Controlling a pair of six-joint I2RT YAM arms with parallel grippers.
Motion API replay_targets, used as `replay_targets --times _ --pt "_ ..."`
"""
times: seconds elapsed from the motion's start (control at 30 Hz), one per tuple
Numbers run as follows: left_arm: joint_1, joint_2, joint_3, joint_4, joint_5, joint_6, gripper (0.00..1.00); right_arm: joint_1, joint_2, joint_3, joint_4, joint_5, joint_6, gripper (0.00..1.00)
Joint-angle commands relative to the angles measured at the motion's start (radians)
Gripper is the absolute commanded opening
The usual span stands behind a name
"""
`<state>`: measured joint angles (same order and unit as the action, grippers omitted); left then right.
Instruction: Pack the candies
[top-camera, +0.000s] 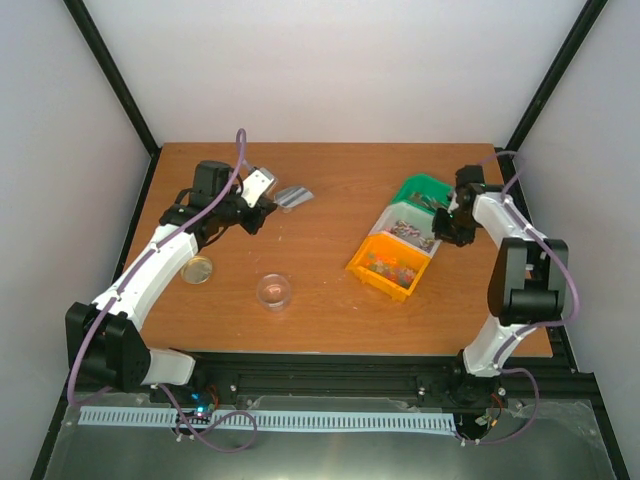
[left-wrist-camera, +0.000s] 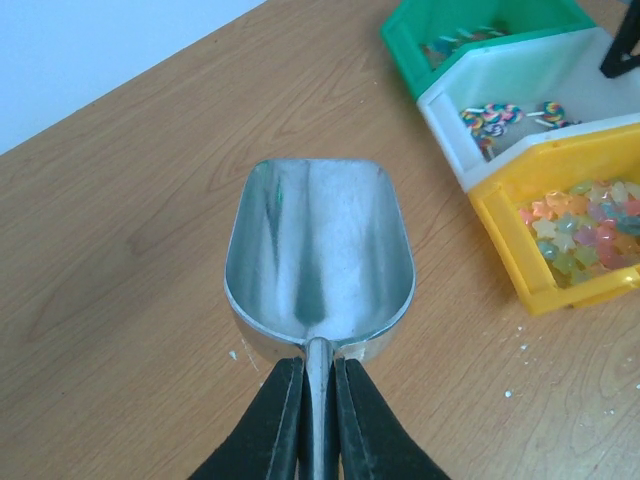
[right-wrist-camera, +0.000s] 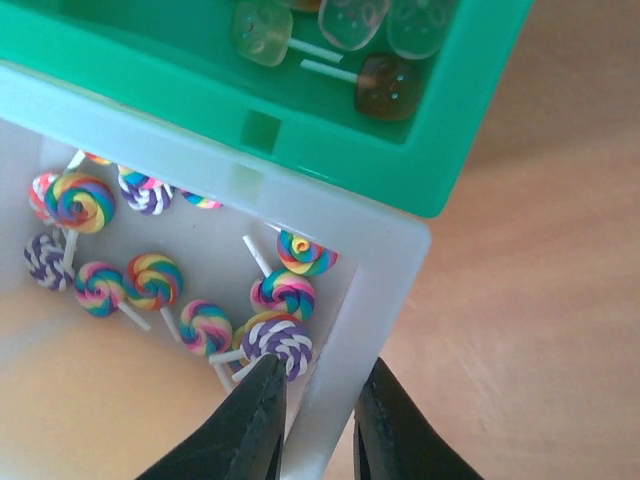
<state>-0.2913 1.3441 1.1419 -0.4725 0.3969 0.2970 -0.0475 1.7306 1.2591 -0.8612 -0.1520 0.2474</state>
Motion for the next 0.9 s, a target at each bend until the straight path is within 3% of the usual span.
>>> replay_targets --times 0.0,0.4,0.67,0.87 --pt "0.012 -0.019 0.040 -0.029 0.032 0.042 0.01 0.108 0.089 0.110 0.032 -0.032 -0.178 0.19" --pt "0.017 -0.004 0.081 -0.254 0.098 0.203 0.01 0.318 0.292 0.392 -0.016 -0.035 -0.362 0.15" --pt "0.017 0.107 0.224 -0.492 0.104 0.354 0.01 0.411 0.329 0.460 -0.003 -0.003 -0.387 0.14" --pt "0.017 0.188 0.348 -0.593 0.036 0.361 0.01 0.472 0.339 0.495 -0.013 0.029 -0.374 0.08"
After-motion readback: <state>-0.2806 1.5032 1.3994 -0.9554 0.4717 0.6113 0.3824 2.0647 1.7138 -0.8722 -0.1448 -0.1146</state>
